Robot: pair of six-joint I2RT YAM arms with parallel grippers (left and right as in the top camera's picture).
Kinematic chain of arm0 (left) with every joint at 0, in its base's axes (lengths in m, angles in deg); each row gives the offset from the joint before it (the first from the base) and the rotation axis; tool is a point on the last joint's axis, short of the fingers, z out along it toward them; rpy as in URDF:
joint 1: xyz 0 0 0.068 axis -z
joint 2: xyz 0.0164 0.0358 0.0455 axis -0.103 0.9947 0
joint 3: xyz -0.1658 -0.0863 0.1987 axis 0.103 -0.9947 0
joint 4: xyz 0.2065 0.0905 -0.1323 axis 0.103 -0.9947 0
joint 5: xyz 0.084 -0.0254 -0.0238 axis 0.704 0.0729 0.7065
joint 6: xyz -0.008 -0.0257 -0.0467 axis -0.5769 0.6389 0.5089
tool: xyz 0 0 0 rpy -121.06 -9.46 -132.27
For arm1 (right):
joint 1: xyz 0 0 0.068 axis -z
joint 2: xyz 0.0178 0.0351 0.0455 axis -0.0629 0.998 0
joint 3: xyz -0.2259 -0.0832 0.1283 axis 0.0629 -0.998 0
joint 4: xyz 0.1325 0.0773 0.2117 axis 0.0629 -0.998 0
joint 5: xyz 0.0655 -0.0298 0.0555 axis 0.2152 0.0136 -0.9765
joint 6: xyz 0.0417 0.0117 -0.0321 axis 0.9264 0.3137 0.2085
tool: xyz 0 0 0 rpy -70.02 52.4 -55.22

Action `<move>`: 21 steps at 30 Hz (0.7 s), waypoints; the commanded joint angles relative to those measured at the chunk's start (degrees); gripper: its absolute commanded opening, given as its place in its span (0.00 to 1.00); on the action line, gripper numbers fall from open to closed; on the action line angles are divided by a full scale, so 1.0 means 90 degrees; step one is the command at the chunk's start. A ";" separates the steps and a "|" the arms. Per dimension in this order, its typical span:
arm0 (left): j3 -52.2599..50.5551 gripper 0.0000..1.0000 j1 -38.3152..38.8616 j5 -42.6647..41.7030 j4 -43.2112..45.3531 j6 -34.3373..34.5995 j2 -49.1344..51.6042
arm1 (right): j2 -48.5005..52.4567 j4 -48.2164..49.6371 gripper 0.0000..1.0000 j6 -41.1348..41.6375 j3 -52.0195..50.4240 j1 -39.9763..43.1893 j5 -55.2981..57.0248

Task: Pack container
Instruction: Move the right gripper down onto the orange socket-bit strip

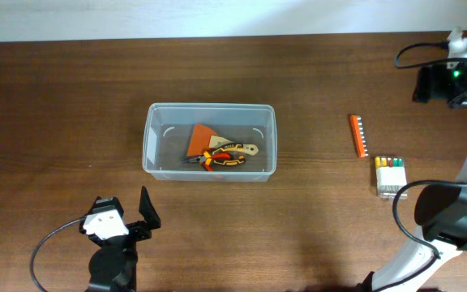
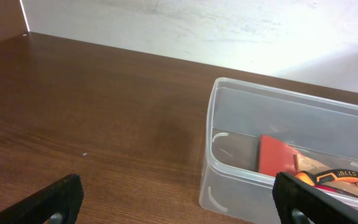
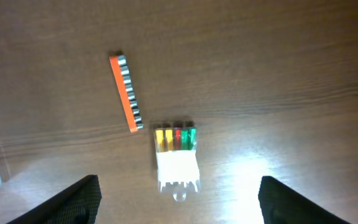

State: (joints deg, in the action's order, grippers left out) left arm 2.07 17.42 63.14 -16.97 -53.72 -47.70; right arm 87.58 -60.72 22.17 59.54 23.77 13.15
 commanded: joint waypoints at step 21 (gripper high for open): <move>-0.0019 0.99 0.0024 0.0022 -0.0010 -0.0056 -0.0039 | 0.0129 0.2487 0.71 -0.0726 -0.3381 -0.0039 -0.0141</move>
State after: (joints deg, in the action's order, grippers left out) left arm 2.07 17.42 63.14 -16.97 -53.72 -47.70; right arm 88.32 -39.15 18.46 31.10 23.77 12.48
